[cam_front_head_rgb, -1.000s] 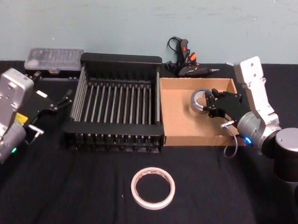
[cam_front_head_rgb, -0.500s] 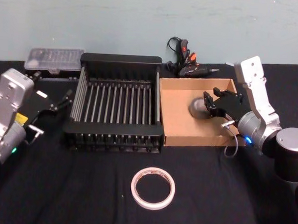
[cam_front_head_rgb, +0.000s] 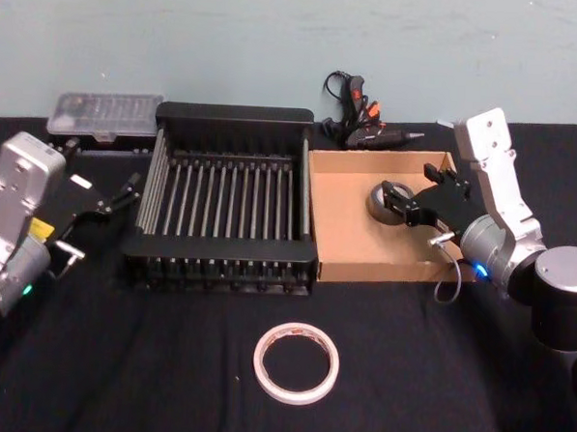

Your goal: Pick up the white tape and place it into the black box , Pick up the silver tape and place it into the brown box.

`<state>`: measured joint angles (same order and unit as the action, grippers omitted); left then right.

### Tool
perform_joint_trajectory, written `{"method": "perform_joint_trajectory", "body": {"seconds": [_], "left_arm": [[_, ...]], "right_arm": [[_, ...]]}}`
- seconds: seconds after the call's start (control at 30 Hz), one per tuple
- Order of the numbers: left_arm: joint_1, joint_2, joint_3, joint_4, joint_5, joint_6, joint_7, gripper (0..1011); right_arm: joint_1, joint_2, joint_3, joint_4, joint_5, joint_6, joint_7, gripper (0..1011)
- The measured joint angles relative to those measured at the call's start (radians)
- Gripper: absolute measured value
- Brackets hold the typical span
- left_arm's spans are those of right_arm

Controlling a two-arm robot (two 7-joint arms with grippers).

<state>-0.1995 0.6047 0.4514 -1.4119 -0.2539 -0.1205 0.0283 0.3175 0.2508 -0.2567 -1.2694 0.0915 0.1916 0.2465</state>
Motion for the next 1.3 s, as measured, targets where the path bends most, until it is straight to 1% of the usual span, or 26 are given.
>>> {"method": "perform_joint_trajectory", "body": {"seconds": [0.07, 0.1, 0.13, 0.27, 0.3, 0.33, 0.67, 0.8, 0.9, 1.03, 1.1, 1.13, 1.2, 1.23, 1.27, 1.3], "left_arm": [[0.0, 0.0, 0.0, 0.0, 0.0, 0.0, 0.0, 1001], [0.0, 0.0, 0.0, 0.0, 0.0, 0.0, 0.0, 1001], [0.0, 0.0, 0.0, 0.0, 0.0, 0.0, 0.0, 1001], [0.0, 0.0, 0.0, 0.0, 0.0, 0.0, 0.0, 1001], [0.0, 0.0, 0.0, 0.0, 0.0, 0.0, 0.0, 1001], [0.0, 0.0, 0.0, 0.0, 0.0, 0.0, 0.0, 1001], [0.0, 0.0, 0.0, 0.0, 0.0, 0.0, 0.0, 1001], [0.0, 0.0, 0.0, 0.0, 0.0, 0.0, 0.0, 1001], [0.0, 0.0, 0.0, 0.0, 0.0, 0.0, 0.0, 1001], [0.0, 0.0, 0.0, 0.0, 0.0, 0.0, 0.0, 1001], [0.0, 0.0, 0.0, 0.0, 0.0, 0.0, 0.0, 1001], [0.0, 0.0, 0.0, 0.0, 0.0, 0.0, 0.0, 1001], [0.0, 0.0, 0.0, 0.0, 0.0, 0.0, 0.0, 1001], [0.0, 0.0, 0.0, 0.0, 0.0, 0.0, 0.0, 1001], [0.0, 0.0, 0.0, 0.0, 0.0, 0.0, 0.0, 1001], [0.0, 0.0, 0.0, 0.0, 0.0, 0.0, 0.0, 1001]], "right_arm": [[0.0, 0.0, 0.0, 0.0, 0.0, 0.0, 0.0, 817], [0.0, 0.0, 0.0, 0.0, 0.0, 0.0, 0.0, 834], [0.0, 0.0, 0.0, 0.0, 0.0, 0.0, 0.0, 887], [0.0, 0.0, 0.0, -0.001, 0.001, 0.001, 0.0, 951], [0.0, 0.0, 0.0, -0.001, 0.001, 0.001, 0.0, 996], [0.0, 0.0, 0.0, -0.001, 0.001, 0.001, 0.0, 1003], [0.0, 0.0, 0.0, -0.001, 0.001, 0.001, 0.0, 1002], [-0.006, 0.001, 0.007, -0.011, 0.007, 0.002, 0.011, 1002], [-0.018, 0.004, 0.014, -0.033, 0.013, 0.011, 0.019, 1002], [-0.041, 0.012, 0.026, -0.078, 0.028, 0.033, 0.027, 1002], [-0.065, 0.02, 0.035, -0.124, 0.043, 0.054, 0.035, 1002], [-0.065, 0.02, 0.035, -0.124, 0.043, 0.054, 0.035, 1002], [-0.088, 0.031, 0.04, -0.172, 0.058, 0.072, 0.044, 1002], [-0.088, 0.031, 0.04, -0.172, 0.058, 0.072, 0.044, 1002], [-0.102, 0.038, 0.042, -0.198, 0.064, 0.082, 0.049, 1002], [-0.108, 0.042, 0.044, -0.211, 0.068, 0.087, 0.051, 1002]]}}
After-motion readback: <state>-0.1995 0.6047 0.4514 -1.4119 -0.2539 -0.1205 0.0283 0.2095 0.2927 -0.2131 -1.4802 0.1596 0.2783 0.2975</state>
